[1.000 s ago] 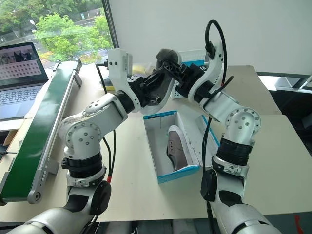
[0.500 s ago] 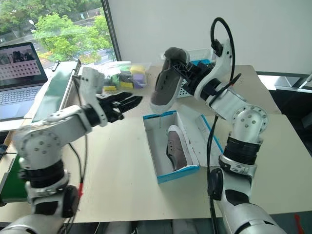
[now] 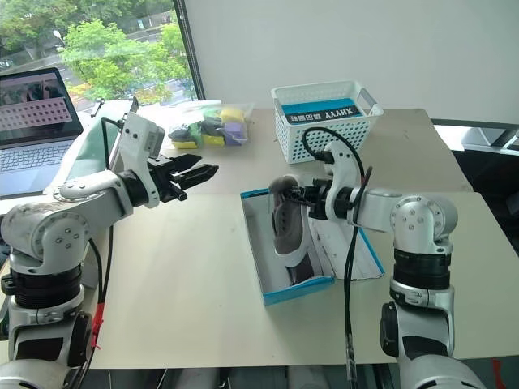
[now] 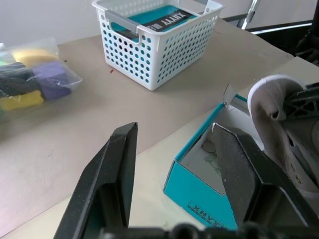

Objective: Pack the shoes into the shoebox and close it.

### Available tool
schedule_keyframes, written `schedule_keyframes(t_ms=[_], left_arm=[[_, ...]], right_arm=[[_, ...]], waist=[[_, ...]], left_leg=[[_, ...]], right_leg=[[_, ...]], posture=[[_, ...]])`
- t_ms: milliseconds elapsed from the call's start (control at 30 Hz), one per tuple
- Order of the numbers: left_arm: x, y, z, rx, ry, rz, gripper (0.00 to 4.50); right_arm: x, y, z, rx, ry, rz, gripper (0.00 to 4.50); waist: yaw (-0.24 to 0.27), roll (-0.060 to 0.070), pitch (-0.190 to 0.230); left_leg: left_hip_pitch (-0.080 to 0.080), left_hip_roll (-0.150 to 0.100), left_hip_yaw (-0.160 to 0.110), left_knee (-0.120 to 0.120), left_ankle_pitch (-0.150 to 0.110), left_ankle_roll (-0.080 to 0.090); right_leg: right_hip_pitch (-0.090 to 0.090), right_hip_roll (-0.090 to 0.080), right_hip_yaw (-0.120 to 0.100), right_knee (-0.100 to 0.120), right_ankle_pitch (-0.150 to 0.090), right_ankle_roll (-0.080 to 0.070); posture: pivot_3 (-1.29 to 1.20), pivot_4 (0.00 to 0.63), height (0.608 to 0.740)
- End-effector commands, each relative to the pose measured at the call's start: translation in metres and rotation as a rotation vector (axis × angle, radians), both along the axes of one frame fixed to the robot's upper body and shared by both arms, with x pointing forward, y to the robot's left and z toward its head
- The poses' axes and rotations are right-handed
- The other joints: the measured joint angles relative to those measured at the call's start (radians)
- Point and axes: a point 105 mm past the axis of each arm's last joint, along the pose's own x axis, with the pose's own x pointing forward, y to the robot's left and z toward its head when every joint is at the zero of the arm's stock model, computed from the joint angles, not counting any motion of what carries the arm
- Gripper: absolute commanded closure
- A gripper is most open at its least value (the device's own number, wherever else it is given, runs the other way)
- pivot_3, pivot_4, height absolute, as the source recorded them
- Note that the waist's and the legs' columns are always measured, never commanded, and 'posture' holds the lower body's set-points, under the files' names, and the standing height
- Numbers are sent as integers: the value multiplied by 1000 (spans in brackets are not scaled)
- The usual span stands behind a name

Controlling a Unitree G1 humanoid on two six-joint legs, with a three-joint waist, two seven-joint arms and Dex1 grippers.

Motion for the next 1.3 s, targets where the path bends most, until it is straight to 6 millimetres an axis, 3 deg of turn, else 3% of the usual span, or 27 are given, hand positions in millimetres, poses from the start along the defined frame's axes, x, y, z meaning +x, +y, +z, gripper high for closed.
schedule_keyframes(t_ms=[33, 167, 300, 467, 767, 833, 967, 1133, 1300], left_arm=[[-3, -3, 10, -3, -54, -4, 1959], [-2, 0, 10, -4, -53, 10, 1959], [-1, 2, 10, -7, -57, 24, 1959], [-2, -2, 7, -8, -55, 19, 1959], [-5, -5, 4, 24, -62, 6, 1959], [-6, -5, 4, 31, -65, 4, 1959], [-6, -7, 3, 34, -64, -2, 1959], [-6, -10, 2, 40, -62, -24, 1959], [-10, -16, -1, 44, -51, -76, 1959]], right_arm=[[-10, 4, -5, -18, 1, 48, 4034], [-12, 6, -13, -46, 15, 60, 4034], [-17, 20, -24, -76, 38, 100, 4034], [-21, 37, -55, -229, 57, 154, 4034], [10, 30, -76, -548, -120, 131, 4034], [15, 34, -73, -589, -172, 147, 3036], [19, 44, -62, -596, -244, 156, 1746], [20, 52, -25, -485, -280, 153, 63], [14, 48, 24, -264, -249, 133, 8]], waist=[[-3, 0, 0], [-6, 0, 0], [-7, 0, 0], [-7, 0, 0], [-13, 0, 0], [-12, 0, 0], [-9, 0, 0], [-6, 0, 0], [-5, 0, 0]], left_leg=[[0, 0, 0, 0, 0, 0], [0, 0, 0, 0, 0, 0], [0, 0, 0, 0, 0, 0], [0, 0, -1, 0, 0, 0], [9, -1, -2, 1, 0, 0], [12, -2, -3, 1, 1, 2], [20, -2, -4, 1, 1, 2], [14, -3, -6, 1, 1, 2], [3, -3, -7, 1, 2, 2]], right_leg=[[0, 0, 0, 0, 0, 0], [0, 0, 0, 0, 0, 0], [0, 0, 0, 0, 0, 0], [0, 0, 0, 0, 0, 0], [6, 2, 1, 1, 0, 0], [9, 2, 2, 2, 0, 0], [19, 2, 2, 1, 0, 0], [15, 2, 2, 1, 0, 0], [2, 2, 2, 3, 0, 0]], posture=[[0, 150, 740], [0, 150, 740], [0, 150, 740], [0, 150, 740], [0, 150, 740], [0, 150, 740], [0, 150, 740], [0, 150, 740], [0, 150, 740]])
